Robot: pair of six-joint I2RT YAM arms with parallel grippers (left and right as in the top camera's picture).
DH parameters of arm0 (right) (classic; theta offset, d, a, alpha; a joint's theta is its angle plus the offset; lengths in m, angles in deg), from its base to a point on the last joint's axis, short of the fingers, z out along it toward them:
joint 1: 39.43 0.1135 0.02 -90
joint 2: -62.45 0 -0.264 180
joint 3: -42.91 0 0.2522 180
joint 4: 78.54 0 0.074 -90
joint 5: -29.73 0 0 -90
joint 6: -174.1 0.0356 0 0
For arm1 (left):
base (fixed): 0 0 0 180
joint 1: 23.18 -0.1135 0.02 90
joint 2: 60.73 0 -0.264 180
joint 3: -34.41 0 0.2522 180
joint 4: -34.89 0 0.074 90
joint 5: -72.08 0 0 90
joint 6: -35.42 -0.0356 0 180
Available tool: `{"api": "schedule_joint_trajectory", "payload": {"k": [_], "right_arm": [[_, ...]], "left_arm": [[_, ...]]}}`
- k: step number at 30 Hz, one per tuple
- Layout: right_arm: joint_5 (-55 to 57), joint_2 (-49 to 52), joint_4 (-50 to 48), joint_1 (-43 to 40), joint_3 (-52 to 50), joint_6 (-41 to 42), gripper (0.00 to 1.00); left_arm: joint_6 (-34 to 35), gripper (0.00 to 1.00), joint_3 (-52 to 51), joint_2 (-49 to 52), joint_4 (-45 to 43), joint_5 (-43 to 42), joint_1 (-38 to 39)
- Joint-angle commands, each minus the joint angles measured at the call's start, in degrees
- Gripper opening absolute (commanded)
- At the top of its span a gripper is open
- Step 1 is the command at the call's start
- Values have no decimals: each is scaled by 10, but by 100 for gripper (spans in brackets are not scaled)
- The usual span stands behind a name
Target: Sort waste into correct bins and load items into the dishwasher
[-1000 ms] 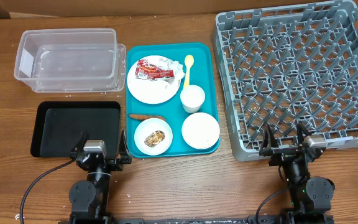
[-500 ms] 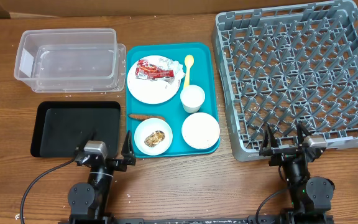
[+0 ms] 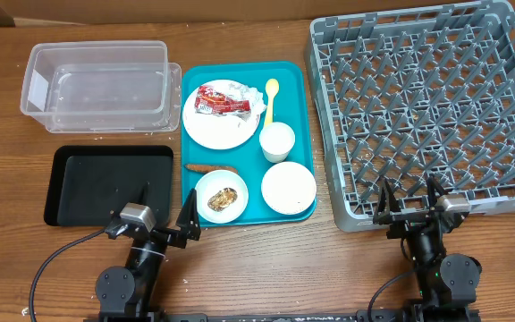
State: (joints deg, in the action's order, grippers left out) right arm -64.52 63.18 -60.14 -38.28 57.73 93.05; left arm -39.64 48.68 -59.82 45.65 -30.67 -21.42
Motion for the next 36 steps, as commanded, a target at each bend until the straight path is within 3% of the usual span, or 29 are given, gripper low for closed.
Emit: {"api": "schedule_joint_trajectory", "payload": {"k": [1,8,14,18,21,27,31,36], "right_arm": [[-1,-6,-3,-3,-6,0,100],[-1,-6,-3,-3,-6,0,100],[-1,-6,-3,-3,-6,0,100],[-1,-6,-3,-3,-6,0,100],[-1,-6,-3,-3,-6,0,100],[-1,-6,-3,-3,-6,0,100],[-1,-6,-3,-3,-6,0,100],[-1,-6,-3,-3,-6,0,100]], "left_arm": [[10,100,-2,-6,-2,-40,-2],[10,100,7,-6,-69,-72,-2],[-5,100,133,50,34,-34,-2],[-40,100,286,182,139,-43,-2],[-72,100,407,299,216,-101,-2],[-112,100,559,483,238,-250,-2],[-101,100,659,594,306,-205,-2],[-113,100,855,753,493,-115,21]]}}
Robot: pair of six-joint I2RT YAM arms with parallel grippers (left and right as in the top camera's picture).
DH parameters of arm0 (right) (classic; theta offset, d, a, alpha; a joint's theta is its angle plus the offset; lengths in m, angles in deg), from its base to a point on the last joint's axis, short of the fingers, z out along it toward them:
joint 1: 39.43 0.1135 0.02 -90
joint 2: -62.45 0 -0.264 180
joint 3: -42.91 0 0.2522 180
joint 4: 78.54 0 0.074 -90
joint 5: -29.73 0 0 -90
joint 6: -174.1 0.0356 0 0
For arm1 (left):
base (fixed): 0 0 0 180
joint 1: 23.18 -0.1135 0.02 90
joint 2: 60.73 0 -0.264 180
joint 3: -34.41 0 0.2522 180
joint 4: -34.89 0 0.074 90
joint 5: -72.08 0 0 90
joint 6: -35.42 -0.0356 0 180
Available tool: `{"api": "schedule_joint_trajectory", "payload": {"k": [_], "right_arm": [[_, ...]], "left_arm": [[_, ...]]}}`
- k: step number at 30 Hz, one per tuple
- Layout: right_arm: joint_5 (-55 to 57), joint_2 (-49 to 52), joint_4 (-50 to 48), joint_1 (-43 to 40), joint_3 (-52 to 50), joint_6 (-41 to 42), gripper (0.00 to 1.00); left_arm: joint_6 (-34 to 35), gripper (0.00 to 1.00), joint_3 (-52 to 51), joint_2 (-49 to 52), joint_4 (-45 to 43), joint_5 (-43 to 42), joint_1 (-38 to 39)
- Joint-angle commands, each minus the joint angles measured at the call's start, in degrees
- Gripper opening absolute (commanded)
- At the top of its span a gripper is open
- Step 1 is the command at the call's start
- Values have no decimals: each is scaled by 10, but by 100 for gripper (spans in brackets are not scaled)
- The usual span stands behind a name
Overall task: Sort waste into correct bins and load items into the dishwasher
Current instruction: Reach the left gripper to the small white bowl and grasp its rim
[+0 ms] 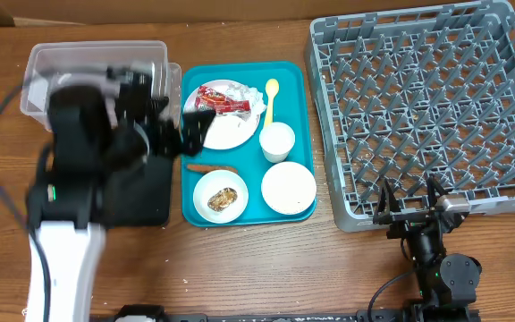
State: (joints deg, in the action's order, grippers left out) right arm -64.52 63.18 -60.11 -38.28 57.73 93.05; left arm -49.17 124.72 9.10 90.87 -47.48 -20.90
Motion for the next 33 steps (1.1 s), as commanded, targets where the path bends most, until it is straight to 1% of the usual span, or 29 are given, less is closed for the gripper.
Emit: {"api": "schedule_joint_trajectory", "payload": {"k": [1,3,5,6,7,10,12,15,17,20,23,31,32,33], "right_arm": [[-1,-6,-3,-3,-6,0,100],[-1,-6,-3,-3,-6,0,100],[-1,-6,-3,-3,-6,0,100],[-1,-6,-3,-3,-6,0,100],[-1,-6,-3,-3,-6,0,100],[-1,-6,-3,-3,-6,0,100],[-1,-6,-3,-3,-6,0,100],[-1,-6,-3,-3,-6,0,100],[-1,-6,-3,-3,-6,0,100],[-1,-6,-3,-3,-6,0,100],[-1,-6,-3,-3,-6,0,100],[-1,-6,-3,-2,-6,0,100],[-1,-6,-3,-3,-6,0,100],[-1,-6,-3,-3,-6,0,100]], "left_arm": [[-21,100,127,93,61,55,23],[-12,100,163,134,73,42,31],[5,100,168,163,73,12,36],[6,100,169,181,55,-5,42],[6,100,170,190,50,-4,47],[38,100,176,230,60,101,88],[59,100,182,250,80,203,123],[64,100,184,272,92,324,160],[64,100,184,283,86,356,175],[64,100,184,298,73,359,185],[59,100,184,305,92,336,188],[54,100,184,305,259,209,196],[60,100,184,305,273,214,201],[83,100,184,305,280,240,207]]}}
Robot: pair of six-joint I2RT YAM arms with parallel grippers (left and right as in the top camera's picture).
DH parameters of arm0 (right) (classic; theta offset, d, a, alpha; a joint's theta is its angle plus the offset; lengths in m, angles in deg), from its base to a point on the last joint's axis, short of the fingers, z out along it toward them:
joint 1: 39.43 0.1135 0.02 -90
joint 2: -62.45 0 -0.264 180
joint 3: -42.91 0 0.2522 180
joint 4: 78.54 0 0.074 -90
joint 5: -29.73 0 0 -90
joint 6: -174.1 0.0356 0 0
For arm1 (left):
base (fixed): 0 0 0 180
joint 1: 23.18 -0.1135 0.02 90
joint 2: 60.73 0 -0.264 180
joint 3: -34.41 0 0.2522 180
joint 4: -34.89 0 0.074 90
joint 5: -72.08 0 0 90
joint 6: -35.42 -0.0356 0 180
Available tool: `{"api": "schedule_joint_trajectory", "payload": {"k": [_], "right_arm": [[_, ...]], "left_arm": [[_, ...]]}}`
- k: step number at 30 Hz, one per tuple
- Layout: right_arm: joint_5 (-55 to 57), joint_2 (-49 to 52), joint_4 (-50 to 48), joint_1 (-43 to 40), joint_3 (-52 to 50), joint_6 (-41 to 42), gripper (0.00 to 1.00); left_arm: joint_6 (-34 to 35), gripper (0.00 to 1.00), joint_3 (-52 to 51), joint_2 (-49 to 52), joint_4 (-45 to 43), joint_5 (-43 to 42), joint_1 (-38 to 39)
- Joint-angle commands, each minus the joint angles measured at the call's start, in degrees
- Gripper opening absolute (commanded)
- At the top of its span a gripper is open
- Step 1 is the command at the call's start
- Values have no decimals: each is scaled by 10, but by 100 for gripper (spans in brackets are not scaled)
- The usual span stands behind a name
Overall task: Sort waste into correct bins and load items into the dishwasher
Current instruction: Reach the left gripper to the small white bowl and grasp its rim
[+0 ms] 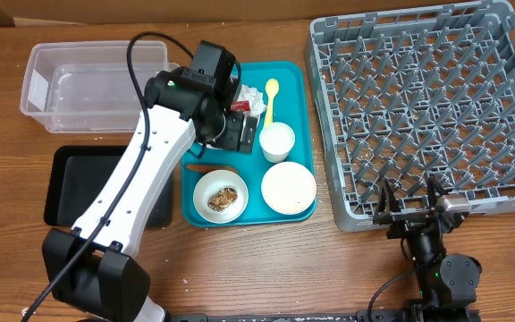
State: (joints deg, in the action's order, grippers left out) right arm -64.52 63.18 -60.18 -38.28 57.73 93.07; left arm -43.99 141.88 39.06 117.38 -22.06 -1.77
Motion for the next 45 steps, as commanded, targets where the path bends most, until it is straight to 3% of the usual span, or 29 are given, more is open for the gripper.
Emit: {"api": "schedule_joint_trajectory", "payload": {"k": [1,3,9,14,19,30,37,45], "right_arm": [[-1,-6,-2,-3,-6,0,100],[-1,-6,-2,-3,-6,0,100],[-1,-6,-2,-3,-6,0,100],[-1,-6,-2,-3,-6,0,100],[-1,-6,-2,-3,-6,0,100],[-1,-6,-2,-3,-6,0,100],[-1,-6,-2,-3,-6,0,100],[-1,-6,-2,-3,-6,0,100]], "left_arm": [[50,100,12,6,17,5,18],[88,100,11,9,22,35,26],[122,100,-12,15,48,12,51],[213,100,-58,15,43,12,71],[272,92,-111,15,26,9,84],[283,85,-165,15,-39,17,94],[281,76,-167,37,-61,38,94],[280,64,-167,78,-60,7,94]]}}
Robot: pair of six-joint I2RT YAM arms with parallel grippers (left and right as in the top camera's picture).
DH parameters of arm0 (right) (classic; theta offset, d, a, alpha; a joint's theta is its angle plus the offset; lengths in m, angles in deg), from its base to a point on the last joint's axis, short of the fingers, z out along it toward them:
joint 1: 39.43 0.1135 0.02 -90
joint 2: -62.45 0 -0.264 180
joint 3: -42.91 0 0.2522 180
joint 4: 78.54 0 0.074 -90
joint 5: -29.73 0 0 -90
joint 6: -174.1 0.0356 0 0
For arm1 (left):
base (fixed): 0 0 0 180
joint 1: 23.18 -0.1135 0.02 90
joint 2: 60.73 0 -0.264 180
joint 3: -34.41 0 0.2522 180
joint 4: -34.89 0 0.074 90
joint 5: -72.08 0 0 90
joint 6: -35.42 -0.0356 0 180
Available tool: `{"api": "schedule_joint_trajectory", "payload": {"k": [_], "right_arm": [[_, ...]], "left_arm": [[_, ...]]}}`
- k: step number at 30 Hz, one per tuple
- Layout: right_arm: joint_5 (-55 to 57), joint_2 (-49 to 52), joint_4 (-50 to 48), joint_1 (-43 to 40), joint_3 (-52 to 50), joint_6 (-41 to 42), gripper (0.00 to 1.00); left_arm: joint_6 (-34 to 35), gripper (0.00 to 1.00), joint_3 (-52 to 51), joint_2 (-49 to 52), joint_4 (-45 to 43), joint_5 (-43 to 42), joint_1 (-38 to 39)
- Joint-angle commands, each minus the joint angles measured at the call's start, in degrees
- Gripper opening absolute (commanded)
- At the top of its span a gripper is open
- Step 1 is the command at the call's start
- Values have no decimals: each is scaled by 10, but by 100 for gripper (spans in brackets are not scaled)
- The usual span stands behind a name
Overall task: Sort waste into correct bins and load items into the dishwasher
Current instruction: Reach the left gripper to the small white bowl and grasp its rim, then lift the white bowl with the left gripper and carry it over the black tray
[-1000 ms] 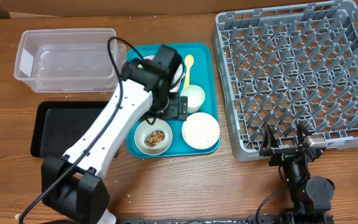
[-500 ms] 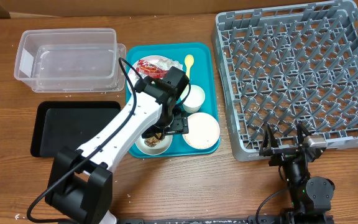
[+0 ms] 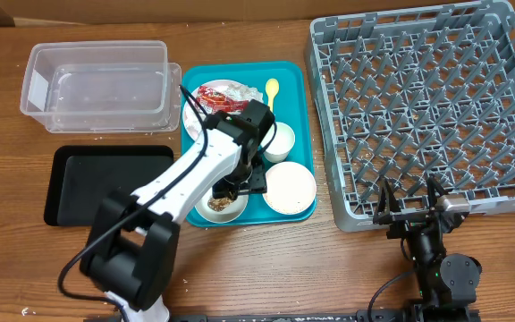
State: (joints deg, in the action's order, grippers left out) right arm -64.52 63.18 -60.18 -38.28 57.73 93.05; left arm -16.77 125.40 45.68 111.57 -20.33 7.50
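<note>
My left gripper (image 3: 238, 186) hangs low over the small white bowl of food scraps (image 3: 218, 207) at the teal tray's (image 3: 189, 134) front left, and the arm hides most of the bowl. Whether its fingers are open or shut does not show. Behind it on the tray are a white plate (image 3: 206, 121) with a red wrapper (image 3: 215, 95), a yellow spoon (image 3: 273, 88), a white cup (image 3: 282, 139) and an empty white bowl (image 3: 291, 188). My right gripper (image 3: 408, 204) rests open at the grey dish rack's (image 3: 427, 98) front edge, holding nothing.
A clear plastic bin (image 3: 97, 80) stands at the back left. A black tray (image 3: 97, 183) lies in front of it, left of the teal tray. The dish rack fills the right half of the table.
My left gripper was over the plate's right edge beside the cup. It is now nearer the front, low over the small bowl of food scraps. The right arm has not moved.
Both arms were parked at the table's front edge. Then the left arm was raised over the black tray and clear bin. Later its gripper was above the plate by the wrapper, and now it is over the food bowl. All items remain on the tray.
</note>
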Motion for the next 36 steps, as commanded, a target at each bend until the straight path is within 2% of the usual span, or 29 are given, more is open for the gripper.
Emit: {"api": "schedule_joint_trajectory", "payload": {"k": [1,5,11,26,30,34,36], "right_arm": [[-1,-6,-2,-3,-6,0,100],[-1,-6,-2,-3,-6,0,100],[-1,-6,-2,-3,-6,0,100],[-1,-6,-2,-3,-6,0,100],[-1,-6,-2,-3,-6,0,100],[-1,-6,-2,-3,-6,0,100],[-1,-6,-2,-3,-6,0,100]], "left_arm": [[7,64,-2,11,-4,-10,1],[1,62,-2,10,-4,-10,1],[-27,50,-2,11,-3,-6,16],[-22,47,-19,12,-9,15,27],[-23,38,-33,12,-12,14,27],[-23,38,-34,12,-12,14,27],[-24,34,-34,12,-13,15,27]]}}
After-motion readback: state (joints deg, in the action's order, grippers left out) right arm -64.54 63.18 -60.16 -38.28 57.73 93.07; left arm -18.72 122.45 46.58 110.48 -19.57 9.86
